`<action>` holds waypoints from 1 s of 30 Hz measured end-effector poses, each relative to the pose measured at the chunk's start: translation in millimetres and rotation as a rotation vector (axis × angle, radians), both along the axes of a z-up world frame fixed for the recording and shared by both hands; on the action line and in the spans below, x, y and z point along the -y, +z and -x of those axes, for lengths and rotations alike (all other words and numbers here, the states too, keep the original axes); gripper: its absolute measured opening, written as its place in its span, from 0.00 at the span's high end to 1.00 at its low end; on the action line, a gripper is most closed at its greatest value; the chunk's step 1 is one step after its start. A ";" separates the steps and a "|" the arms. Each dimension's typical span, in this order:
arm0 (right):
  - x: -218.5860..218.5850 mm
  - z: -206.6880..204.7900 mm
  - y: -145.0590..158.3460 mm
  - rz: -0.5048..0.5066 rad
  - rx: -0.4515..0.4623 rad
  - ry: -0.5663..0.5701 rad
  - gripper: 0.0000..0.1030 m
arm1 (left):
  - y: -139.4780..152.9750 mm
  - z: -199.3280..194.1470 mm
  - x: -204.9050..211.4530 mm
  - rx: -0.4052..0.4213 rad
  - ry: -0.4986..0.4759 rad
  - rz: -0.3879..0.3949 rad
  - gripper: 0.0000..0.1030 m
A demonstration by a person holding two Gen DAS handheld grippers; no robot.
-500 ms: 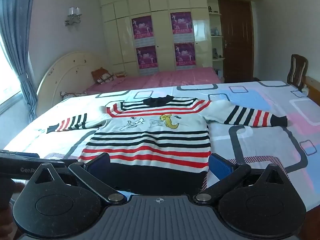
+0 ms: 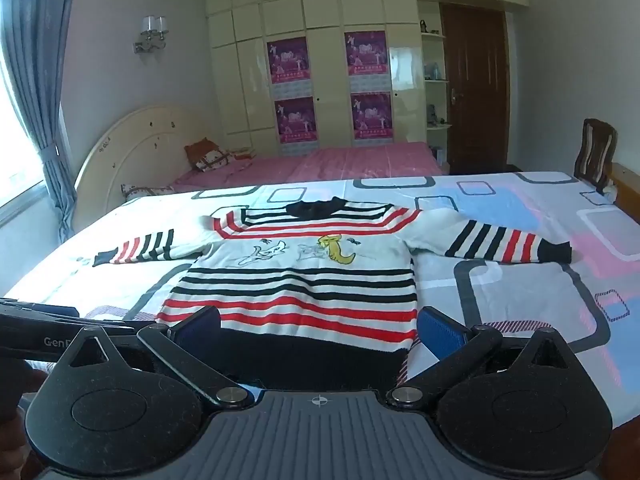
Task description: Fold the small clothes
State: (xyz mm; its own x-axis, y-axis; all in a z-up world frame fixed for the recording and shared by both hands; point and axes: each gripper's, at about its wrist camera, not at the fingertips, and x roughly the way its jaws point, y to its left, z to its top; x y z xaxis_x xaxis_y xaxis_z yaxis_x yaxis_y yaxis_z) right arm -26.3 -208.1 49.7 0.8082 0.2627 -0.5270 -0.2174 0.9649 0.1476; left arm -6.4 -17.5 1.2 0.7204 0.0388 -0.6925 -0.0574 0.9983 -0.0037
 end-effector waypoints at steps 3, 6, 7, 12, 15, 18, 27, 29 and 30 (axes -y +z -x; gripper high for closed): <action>-0.6 -0.2 -0.7 -0.001 -0.001 0.000 0.00 | -0.8 0.7 -5.1 0.001 0.002 0.004 0.00; -2.2 -1.2 0.0 0.004 -0.001 0.005 0.00 | -0.8 1.4 -5.4 0.002 0.004 0.003 0.00; -1.8 -1.2 0.3 0.006 0.000 0.005 0.00 | -1.4 0.2 -7.2 0.000 0.003 0.006 0.00; -1.9 -1.2 0.1 0.009 0.001 0.002 0.00 | -1.0 -0.6 -8.6 -0.001 0.004 0.006 0.00; -0.1 -2.3 -0.3 0.006 0.001 -0.002 0.00 | -1.1 -0.7 -8.8 -0.001 0.005 0.005 0.00; 0.9 -2.5 -0.4 0.007 0.001 -0.003 0.00 | -1.0 -1.4 -9.4 -0.001 0.007 0.005 0.00; 1.6 -3.4 0.1 0.009 -0.001 -0.003 0.00 | -0.7 -3.6 -10.0 -0.002 0.008 0.001 0.00; 2.0 -3.4 0.1 0.009 -0.002 -0.004 0.00 | -0.8 -3.4 -9.7 -0.001 0.010 0.002 0.00; 2.9 -4.2 0.1 0.009 -0.002 -0.004 0.00 | -0.8 -3.4 -9.6 -0.001 0.009 0.001 0.00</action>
State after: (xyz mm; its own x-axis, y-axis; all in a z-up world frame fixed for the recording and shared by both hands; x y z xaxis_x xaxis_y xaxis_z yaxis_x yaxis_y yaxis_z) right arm -22.1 -210.9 49.8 0.8080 0.2551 -0.5311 -0.2137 0.9669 0.1394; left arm -3.0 -7.9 0.4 0.7193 0.0443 -0.6933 -0.0661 0.9978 -0.0047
